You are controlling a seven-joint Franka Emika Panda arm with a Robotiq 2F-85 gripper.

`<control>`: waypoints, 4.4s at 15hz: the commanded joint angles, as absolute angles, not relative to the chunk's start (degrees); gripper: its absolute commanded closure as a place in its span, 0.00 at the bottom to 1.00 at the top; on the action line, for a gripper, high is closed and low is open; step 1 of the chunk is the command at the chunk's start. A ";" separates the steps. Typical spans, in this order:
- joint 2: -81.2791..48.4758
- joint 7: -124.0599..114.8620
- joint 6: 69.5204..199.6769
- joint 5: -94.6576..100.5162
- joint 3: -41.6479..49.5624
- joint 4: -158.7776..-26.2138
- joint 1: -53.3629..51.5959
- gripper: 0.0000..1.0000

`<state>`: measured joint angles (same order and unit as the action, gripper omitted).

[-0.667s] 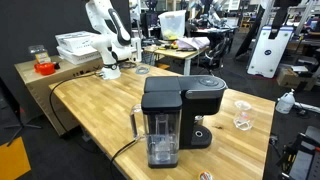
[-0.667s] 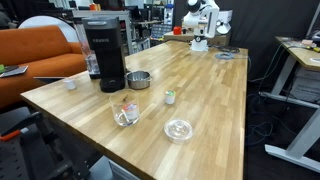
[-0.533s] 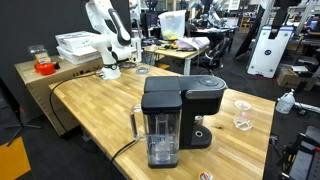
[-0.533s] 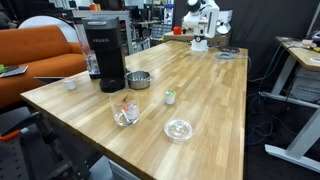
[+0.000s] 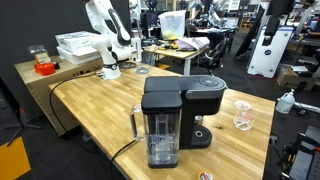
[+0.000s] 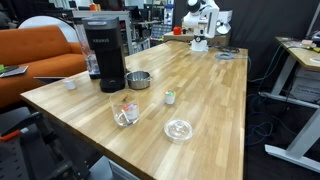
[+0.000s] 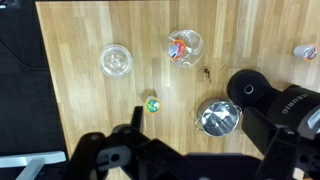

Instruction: Place the glass lid on the jar

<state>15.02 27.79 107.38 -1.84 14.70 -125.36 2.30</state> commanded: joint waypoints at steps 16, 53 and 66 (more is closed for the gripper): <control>8.70 27.24 107.76 -2.78 13.17 -124.52 5.23 0.00; -23.39 21.19 119.32 -6.04 11.43 -119.32 14.52 0.00; -29.46 21.07 119.55 -5.09 9.71 -116.79 16.56 0.00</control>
